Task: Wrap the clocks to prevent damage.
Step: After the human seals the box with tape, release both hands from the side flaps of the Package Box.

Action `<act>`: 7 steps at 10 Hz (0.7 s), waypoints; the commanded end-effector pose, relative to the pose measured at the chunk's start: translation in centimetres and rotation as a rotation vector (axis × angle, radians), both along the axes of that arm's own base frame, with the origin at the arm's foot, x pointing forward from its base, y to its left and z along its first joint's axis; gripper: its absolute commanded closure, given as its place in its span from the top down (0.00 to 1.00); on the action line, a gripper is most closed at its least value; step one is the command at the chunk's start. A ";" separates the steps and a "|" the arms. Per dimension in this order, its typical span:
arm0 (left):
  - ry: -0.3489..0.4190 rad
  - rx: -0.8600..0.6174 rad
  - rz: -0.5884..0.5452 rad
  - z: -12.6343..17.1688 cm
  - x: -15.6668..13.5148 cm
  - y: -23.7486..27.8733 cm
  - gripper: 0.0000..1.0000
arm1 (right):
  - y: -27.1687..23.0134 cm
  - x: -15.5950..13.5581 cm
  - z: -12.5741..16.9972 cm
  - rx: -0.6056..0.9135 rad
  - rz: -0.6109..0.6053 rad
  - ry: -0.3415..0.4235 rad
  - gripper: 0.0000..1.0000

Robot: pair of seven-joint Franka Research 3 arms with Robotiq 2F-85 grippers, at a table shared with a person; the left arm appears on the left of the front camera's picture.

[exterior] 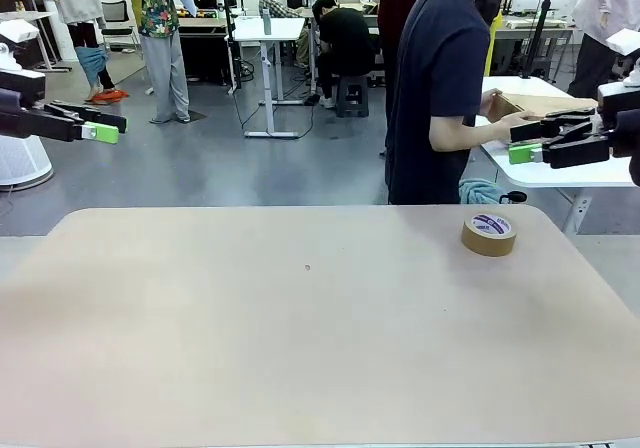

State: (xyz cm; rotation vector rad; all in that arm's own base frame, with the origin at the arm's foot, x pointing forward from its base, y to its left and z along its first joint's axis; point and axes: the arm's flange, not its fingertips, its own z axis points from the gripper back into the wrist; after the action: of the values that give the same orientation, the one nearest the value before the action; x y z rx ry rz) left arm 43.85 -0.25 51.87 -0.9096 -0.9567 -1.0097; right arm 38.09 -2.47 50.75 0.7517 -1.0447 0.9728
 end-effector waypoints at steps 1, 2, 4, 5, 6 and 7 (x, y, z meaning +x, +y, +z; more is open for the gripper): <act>-0.012 -0.024 -0.021 0.9 0.0 -0.5 1.00 | 0.5 0.4 0.1 -0.003 -0.027 0.020 1.00; -0.012 -0.024 -0.021 0.9 0.0 -0.5 1.00 | 0.5 0.4 0.1 -0.003 -0.027 0.020 1.00; -0.012 -0.024 -0.021 0.9 0.0 -0.5 1.00 | 0.5 0.4 0.1 -0.003 -0.027 0.020 1.00; -0.012 -0.024 -0.021 0.9 0.0 -0.5 1.00 | 0.5 0.4 0.1 -0.003 -0.027 0.020 1.00; -0.012 -0.024 -0.021 0.9 0.0 -0.5 1.00 | 0.5 0.4 0.1 -0.003 -0.027 0.020 1.00; -0.012 -0.024 -0.021 0.9 0.0 -0.5 1.00 | 0.5 0.4 0.1 -0.003 -0.027 0.020 1.00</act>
State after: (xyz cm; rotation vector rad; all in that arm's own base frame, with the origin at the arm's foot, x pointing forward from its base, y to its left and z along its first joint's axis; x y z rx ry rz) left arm 43.86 -0.73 52.40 -0.9226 -0.9595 -1.0271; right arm 38.16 -2.20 50.73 0.7176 -1.0179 0.9714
